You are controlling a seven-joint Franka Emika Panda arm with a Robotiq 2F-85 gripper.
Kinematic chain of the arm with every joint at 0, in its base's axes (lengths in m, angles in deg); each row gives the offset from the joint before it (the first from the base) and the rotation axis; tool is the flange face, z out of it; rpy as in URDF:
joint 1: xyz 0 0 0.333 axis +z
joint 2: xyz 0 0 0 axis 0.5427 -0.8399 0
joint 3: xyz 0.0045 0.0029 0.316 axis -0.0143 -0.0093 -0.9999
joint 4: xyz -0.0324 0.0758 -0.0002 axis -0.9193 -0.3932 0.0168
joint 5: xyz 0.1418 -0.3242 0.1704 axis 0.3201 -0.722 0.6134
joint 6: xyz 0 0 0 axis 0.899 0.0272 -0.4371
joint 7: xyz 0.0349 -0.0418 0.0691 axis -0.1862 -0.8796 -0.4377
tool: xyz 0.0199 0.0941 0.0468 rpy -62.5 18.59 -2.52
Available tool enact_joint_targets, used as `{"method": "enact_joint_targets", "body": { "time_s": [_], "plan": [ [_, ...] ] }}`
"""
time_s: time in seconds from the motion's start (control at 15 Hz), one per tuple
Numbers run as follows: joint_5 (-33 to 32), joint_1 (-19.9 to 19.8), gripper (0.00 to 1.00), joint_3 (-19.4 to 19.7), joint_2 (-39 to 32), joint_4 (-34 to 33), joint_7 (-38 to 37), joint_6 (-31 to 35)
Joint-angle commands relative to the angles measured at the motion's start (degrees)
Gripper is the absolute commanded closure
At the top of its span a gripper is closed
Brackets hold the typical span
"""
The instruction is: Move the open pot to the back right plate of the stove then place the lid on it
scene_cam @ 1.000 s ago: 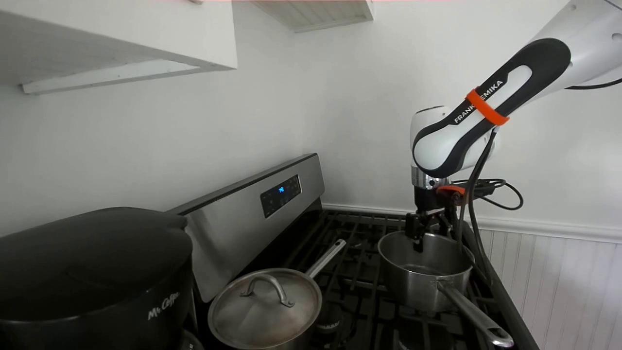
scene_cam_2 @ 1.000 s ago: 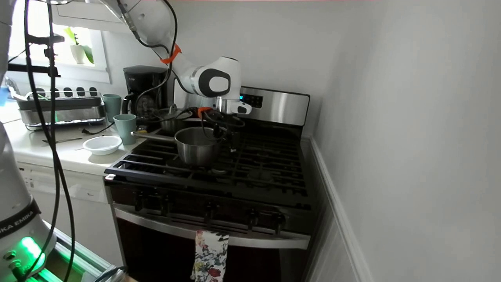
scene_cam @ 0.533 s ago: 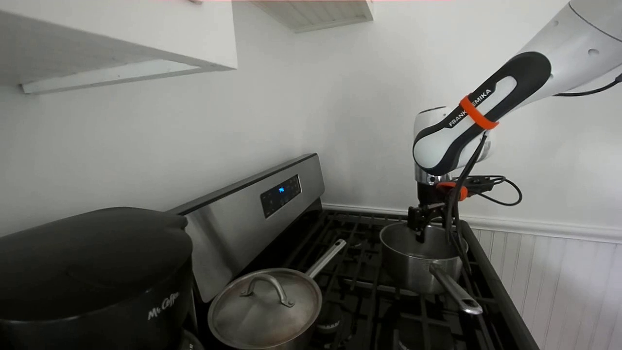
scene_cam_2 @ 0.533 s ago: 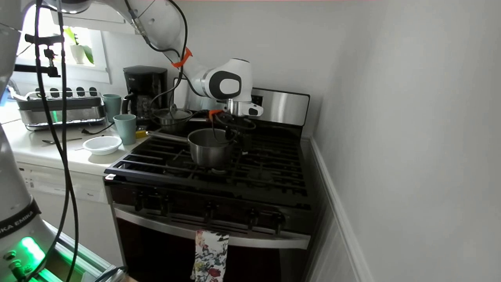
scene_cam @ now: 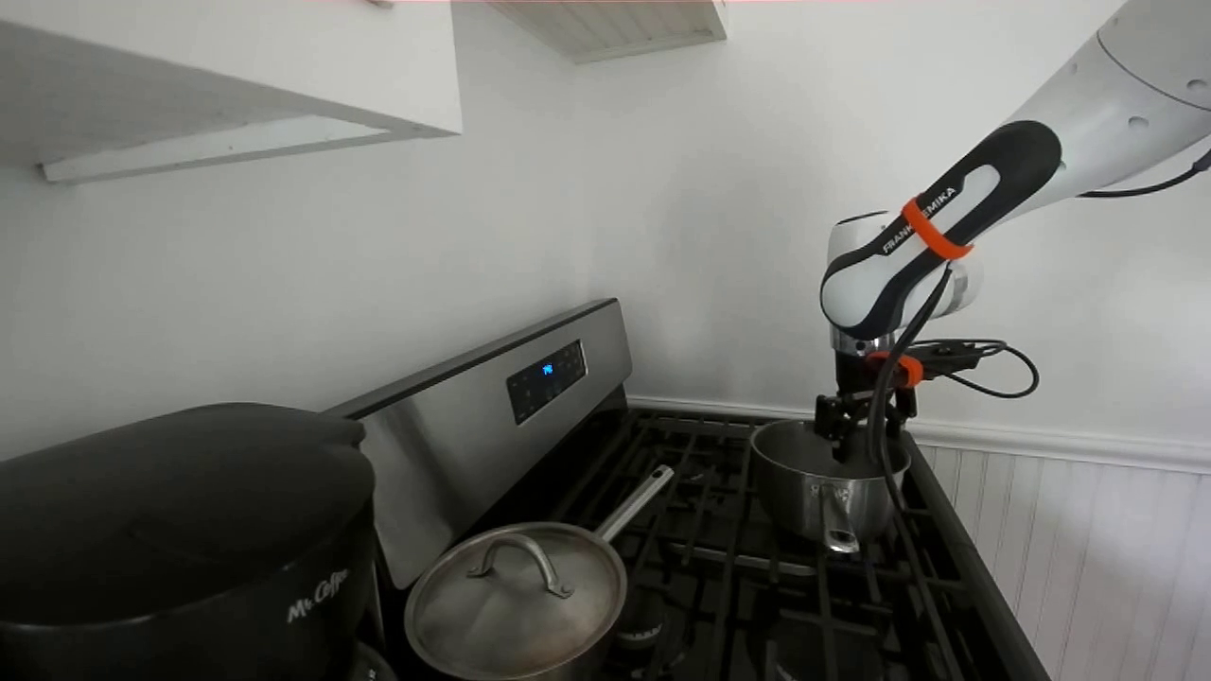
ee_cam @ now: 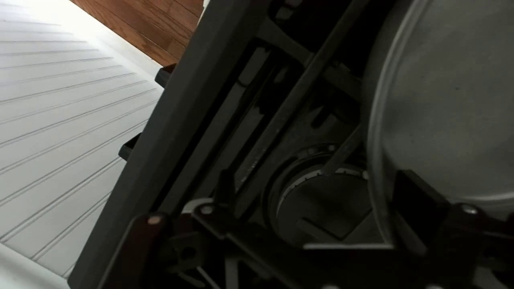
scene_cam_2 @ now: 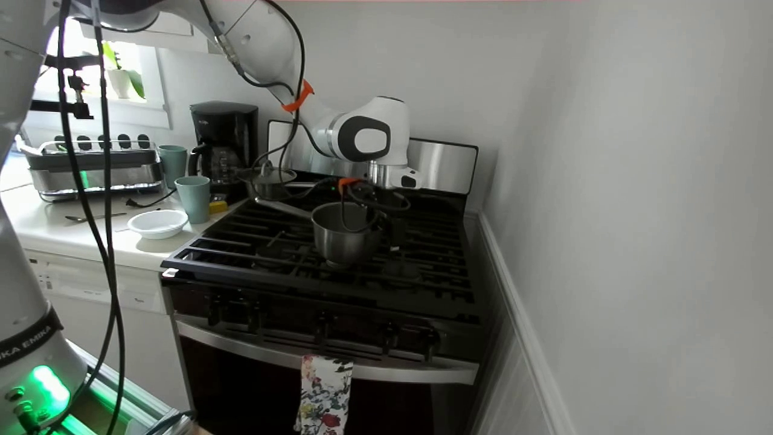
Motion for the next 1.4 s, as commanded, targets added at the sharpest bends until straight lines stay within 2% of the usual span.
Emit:
{"method": "enact_joint_targets", "body": {
  "time_s": [0.0,0.53,0.87,1.33],
  "plan": [
    [1.9,-2.0,0.0,0.6,-3.0,-4.0,-2.1,-1.8],
    [1.0,-2.4,0.0,1.0,-2.5,-2.9,-3.2,-0.5],
    [3.3,-4.6,0.0,1.8,-5.8,-9.0,-5.6,-5.3],
    [7.2,-7.8,0.0,1.7,-8.4,-14.6,-8.2,-7.3]
  ]
}}
